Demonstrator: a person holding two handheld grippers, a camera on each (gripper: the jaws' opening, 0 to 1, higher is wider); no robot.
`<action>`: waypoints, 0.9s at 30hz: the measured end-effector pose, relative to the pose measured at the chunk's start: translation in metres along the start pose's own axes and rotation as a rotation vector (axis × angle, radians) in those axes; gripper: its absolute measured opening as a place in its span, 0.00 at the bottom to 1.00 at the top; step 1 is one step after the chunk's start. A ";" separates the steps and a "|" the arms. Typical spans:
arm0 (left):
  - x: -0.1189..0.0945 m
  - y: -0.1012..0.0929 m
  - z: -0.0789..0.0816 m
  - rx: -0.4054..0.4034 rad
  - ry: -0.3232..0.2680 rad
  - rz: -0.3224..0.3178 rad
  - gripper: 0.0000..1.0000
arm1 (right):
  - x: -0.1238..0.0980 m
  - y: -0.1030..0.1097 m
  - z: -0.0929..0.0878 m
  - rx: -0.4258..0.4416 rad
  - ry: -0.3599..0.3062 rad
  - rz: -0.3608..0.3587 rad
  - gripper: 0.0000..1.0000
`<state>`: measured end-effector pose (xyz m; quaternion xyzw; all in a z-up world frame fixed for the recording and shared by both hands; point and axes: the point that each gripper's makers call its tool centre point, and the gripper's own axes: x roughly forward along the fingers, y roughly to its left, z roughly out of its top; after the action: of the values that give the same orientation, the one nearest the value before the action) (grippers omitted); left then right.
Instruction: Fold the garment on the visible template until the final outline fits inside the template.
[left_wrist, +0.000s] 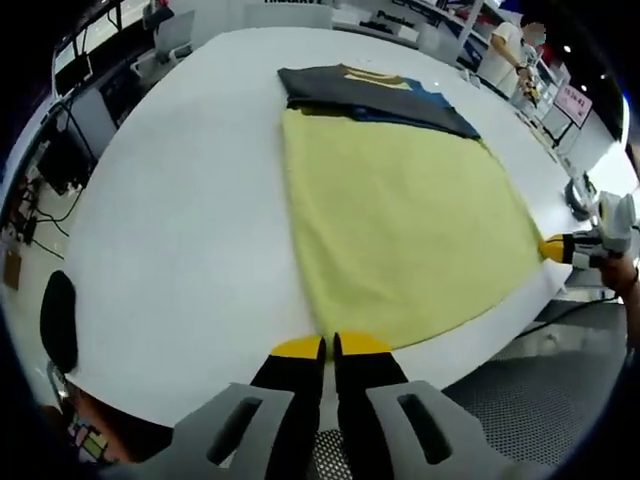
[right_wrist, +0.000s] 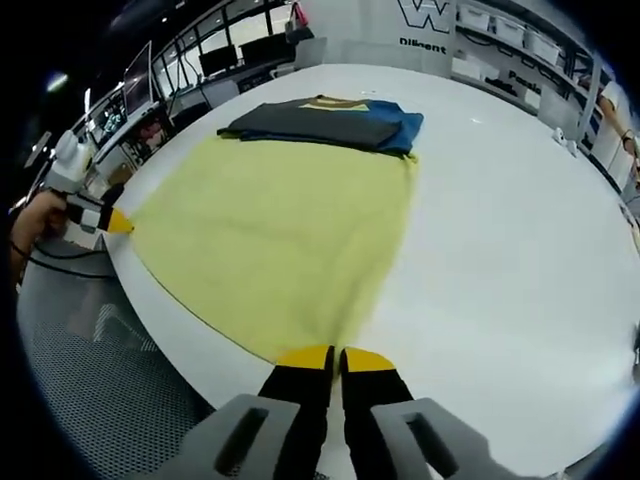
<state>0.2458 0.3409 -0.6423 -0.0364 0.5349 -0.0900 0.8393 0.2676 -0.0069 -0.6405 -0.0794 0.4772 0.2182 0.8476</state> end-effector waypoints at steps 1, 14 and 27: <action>0.000 -0.001 -0.001 0.004 0.003 -0.007 0.02 | 0.000 0.001 0.001 -0.006 -0.002 0.003 0.00; -0.005 -0.001 -0.012 0.046 0.067 -0.011 0.01 | -0.007 0.008 -0.009 -0.039 0.062 0.035 0.00; -0.012 -0.001 -0.026 0.108 0.151 -0.002 0.01 | -0.018 0.024 -0.021 -0.093 0.148 0.102 0.00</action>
<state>0.2176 0.3432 -0.6423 0.0151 0.5911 -0.1220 0.7972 0.2330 0.0019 -0.6344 -0.1101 0.5311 0.2765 0.7933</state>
